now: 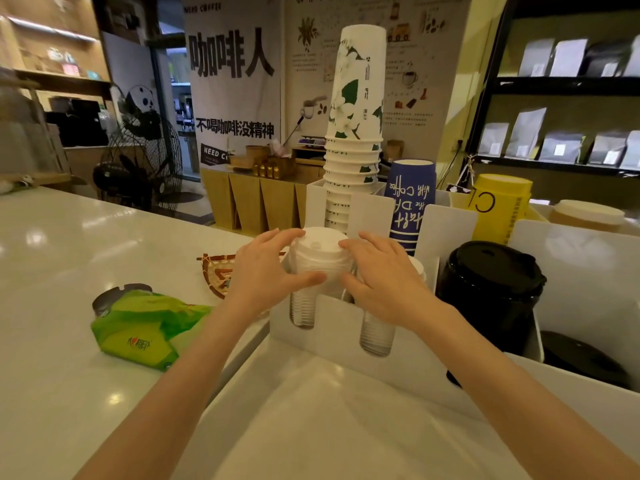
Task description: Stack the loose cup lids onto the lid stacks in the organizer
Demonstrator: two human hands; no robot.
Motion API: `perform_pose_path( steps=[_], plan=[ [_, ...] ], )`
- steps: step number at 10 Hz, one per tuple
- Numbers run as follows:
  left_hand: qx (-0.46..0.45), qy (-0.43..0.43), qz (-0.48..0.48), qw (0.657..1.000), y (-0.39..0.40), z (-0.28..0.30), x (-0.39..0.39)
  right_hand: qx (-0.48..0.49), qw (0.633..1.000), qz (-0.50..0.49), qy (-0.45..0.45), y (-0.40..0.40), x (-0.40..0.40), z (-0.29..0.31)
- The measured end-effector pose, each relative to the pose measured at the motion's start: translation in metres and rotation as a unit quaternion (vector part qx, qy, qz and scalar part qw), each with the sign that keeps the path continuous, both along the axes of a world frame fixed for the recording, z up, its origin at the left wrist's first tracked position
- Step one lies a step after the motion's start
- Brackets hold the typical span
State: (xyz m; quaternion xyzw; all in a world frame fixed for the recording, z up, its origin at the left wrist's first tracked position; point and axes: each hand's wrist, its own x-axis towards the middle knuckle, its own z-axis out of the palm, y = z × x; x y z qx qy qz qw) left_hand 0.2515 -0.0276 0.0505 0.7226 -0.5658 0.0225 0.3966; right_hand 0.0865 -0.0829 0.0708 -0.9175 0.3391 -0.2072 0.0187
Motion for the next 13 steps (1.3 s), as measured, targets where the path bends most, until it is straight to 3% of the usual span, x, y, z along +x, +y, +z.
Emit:
perform_pose_path(
  steps=[1, 6, 11, 12, 13],
  plan=[
    [0.044, -0.019, 0.004, 0.999, 0.001, -0.004, 0.003, -0.010, 0.999, -0.001, 0.040, -0.003, 0.003, -0.002],
    [0.068, -0.015, -0.062, 0.996, -0.004, -0.006, 0.013, -0.069, 0.993, 0.004, 0.091, 0.001, 0.006, -0.006],
    [0.158, -0.140, -0.049, 0.976, -0.006, 0.002, 0.008, -0.065, 0.988, 0.012, 0.142, 0.000, 0.002, -0.001],
    [0.227, -0.111, -0.070, 0.965, -0.003, 0.023, 0.005, 0.008, 0.998, 0.047, 0.030, 0.016, -0.014, 0.013],
    [0.286, -0.089, -0.080, 0.951, -0.006, 0.049, 0.004, 0.056, 0.978, 0.103, -0.174, 0.046, -0.048, 0.041]
  ],
)
